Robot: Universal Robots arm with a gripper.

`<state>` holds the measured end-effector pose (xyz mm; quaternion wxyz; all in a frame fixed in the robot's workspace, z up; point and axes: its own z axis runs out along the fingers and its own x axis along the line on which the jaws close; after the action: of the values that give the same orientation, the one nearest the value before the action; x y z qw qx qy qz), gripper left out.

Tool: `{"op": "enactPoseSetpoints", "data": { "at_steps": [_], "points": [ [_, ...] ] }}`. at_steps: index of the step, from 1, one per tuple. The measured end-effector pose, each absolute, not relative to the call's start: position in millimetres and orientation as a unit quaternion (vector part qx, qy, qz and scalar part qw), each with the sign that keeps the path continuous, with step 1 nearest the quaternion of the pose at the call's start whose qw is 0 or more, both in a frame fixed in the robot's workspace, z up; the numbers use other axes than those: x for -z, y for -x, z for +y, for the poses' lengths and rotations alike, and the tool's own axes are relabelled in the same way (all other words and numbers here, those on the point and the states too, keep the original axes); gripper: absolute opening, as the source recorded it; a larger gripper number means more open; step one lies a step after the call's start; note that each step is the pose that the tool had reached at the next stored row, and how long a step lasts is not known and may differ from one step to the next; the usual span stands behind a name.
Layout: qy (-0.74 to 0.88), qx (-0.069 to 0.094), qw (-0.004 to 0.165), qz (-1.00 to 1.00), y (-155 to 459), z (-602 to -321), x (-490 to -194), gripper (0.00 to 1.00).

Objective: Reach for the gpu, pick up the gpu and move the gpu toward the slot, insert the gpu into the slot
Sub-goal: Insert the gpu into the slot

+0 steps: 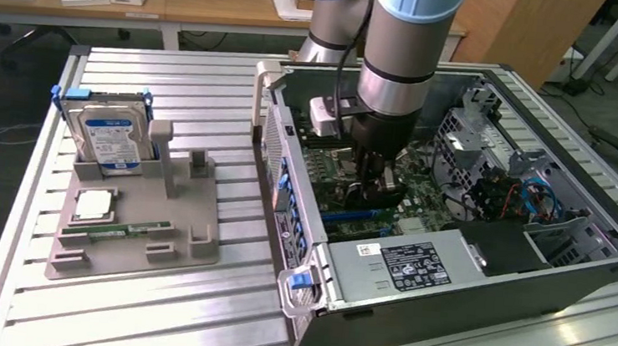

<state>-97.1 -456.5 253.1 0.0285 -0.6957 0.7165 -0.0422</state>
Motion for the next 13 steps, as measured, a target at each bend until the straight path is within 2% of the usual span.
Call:
{"op": "enactPoseSetpoints", "data": {
  "at_steps": [13],
  "points": [
    [0.696,0.042,0.028,0.717,100.2,-457.4,-250.6,0.27]
  ]
}}
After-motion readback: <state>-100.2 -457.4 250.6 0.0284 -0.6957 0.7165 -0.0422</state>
